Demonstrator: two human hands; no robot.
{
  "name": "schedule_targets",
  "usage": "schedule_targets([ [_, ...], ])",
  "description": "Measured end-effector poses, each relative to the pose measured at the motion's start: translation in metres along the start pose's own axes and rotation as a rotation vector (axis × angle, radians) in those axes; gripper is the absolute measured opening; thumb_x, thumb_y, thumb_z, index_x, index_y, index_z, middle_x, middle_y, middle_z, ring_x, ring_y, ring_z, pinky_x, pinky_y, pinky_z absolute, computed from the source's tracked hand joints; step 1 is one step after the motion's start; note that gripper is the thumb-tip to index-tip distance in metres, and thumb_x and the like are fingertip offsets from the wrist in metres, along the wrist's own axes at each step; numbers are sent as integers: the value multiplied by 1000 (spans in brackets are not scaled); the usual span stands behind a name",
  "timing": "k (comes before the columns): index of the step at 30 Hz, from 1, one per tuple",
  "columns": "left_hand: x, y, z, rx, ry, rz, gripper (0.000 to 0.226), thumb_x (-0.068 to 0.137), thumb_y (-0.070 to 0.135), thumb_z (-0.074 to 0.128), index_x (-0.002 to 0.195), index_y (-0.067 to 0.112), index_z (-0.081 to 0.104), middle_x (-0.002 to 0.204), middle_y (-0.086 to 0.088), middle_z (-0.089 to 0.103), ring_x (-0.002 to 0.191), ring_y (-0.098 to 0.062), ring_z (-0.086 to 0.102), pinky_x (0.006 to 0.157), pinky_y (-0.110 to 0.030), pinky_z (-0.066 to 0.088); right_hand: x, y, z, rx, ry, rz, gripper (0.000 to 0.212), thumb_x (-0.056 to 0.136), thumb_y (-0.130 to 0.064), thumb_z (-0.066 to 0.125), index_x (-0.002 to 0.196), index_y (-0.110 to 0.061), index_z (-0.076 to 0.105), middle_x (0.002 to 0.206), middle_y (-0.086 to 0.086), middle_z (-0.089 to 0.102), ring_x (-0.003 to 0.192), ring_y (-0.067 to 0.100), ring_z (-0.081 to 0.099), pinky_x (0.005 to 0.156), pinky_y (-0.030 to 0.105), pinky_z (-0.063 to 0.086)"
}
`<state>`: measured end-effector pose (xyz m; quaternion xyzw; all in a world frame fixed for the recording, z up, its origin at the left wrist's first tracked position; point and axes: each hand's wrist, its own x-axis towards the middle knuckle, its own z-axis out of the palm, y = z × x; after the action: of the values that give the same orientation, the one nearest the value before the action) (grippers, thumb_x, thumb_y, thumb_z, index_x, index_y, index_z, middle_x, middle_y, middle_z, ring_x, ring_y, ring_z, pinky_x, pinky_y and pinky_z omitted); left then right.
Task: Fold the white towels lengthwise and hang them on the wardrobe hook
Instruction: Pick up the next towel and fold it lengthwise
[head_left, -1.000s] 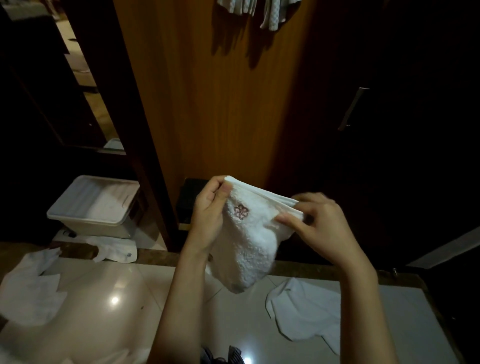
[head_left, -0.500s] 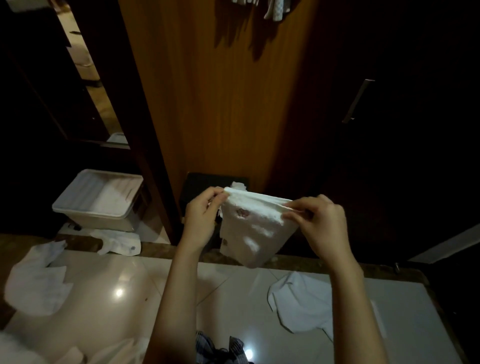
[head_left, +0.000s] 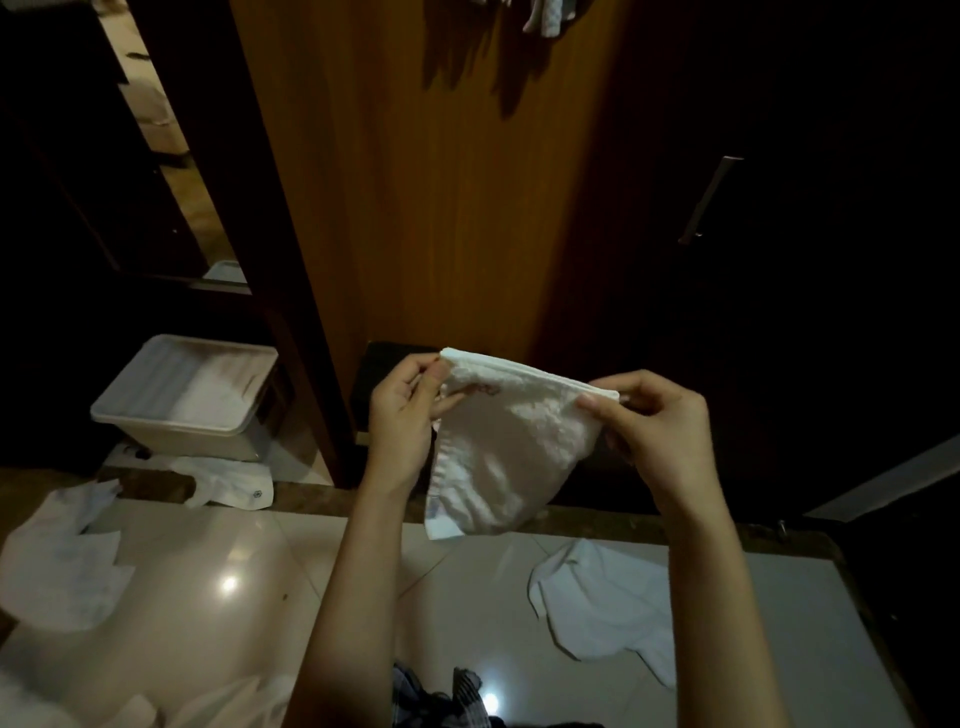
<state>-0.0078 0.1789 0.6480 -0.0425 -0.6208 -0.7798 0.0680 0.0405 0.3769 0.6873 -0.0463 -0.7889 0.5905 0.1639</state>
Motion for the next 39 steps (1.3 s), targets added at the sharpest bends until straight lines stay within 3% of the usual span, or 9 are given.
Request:
schedule_targets([
  [5, -3, 1, 6, 6, -44, -11, 17, 94, 11, 51, 86, 16, 65, 79, 8, 70, 85, -10, 69, 73, -18, 54, 0, 7, 5, -83, 166, -38, 16, 78, -18, 74, 78, -30, 64, 81, -6, 69, 66, -1, 63, 50, 11, 47],
  [8, -3, 8, 11, -8, -19, 9, 18, 95, 11, 50, 85, 17, 65, 82, 2, 67, 85, -10, 68, 72, -19, 54, -1, 13, 3, 36, 86, 11, 22, 75, -25, 76, 92, -32, 66, 92, -10, 70, 87, 6, 66, 69, 20, 55],
  [14, -7, 25, 22, 4, -32, 87, 17, 94, 12, 51, 86, 20, 65, 82, 6, 66, 82, -6, 68, 67, -17, 54, -8, 38, 2, 289, -185, 186, 38, 64, -31, 74, 101, -28, 66, 100, -13, 72, 96, 5, 67, 71, 14, 53],
  [17, -8, 26, 25, 8, -28, 91, 15, 93, 13, 53, 84, 19, 64, 71, 13, 65, 77, -4, 67, 66, -17, 55, -9, 48, 9, 304, -194, 191, 29, 71, -20, 71, 99, -23, 66, 94, -14, 73, 92, 4, 68, 68, 14, 53],
  [22, -11, 27, 23, -1, 22, 91, 15, 93, 14, 52, 84, 17, 63, 77, 3, 63, 74, -4, 67, 66, -17, 55, -8, 49, 19, 378, 0, 163, 17, 75, -7, 71, 86, -19, 70, 81, -10, 74, 78, 5, 69, 61, 16, 53],
  [28, -11, 39, 24, -46, 69, 130, 19, 95, 13, 50, 84, 20, 64, 81, -4, 61, 75, -5, 66, 64, -17, 54, -14, 53, 25, 322, -220, 191, 20, 72, -7, 74, 84, -22, 70, 84, -13, 74, 83, 4, 69, 65, 14, 53],
  [31, -12, 42, 25, 9, 69, 166, 19, 96, 11, 50, 84, 18, 62, 73, 6, 59, 70, -3, 67, 64, -17, 55, -19, 60, 31, 239, -125, 198, 19, 75, -2, 73, 76, -20, 71, 76, -9, 73, 76, 4, 69, 61, 15, 52],
  [34, -14, 43, 27, 50, 98, 183, 19, 96, 11, 50, 83, 18, 61, 59, 16, 54, 64, 0, 64, 66, -17, 55, -18, 66, 35, 273, -28, 211, 17, 79, -3, 71, 88, -17, 69, 84, -8, 72, 79, 3, 68, 63, 14, 52],
  [39, -12, 45, 31, 12, 153, 188, 19, 95, 11, 51, 81, 19, 61, 66, 12, 53, 68, -1, 64, 66, -16, 55, -31, 93, 52, 184, -216, 382, 22, 89, -11, 62, 111, -10, 64, 110, 5, 67, 102, 18, 64, 73, 15, 53],
])
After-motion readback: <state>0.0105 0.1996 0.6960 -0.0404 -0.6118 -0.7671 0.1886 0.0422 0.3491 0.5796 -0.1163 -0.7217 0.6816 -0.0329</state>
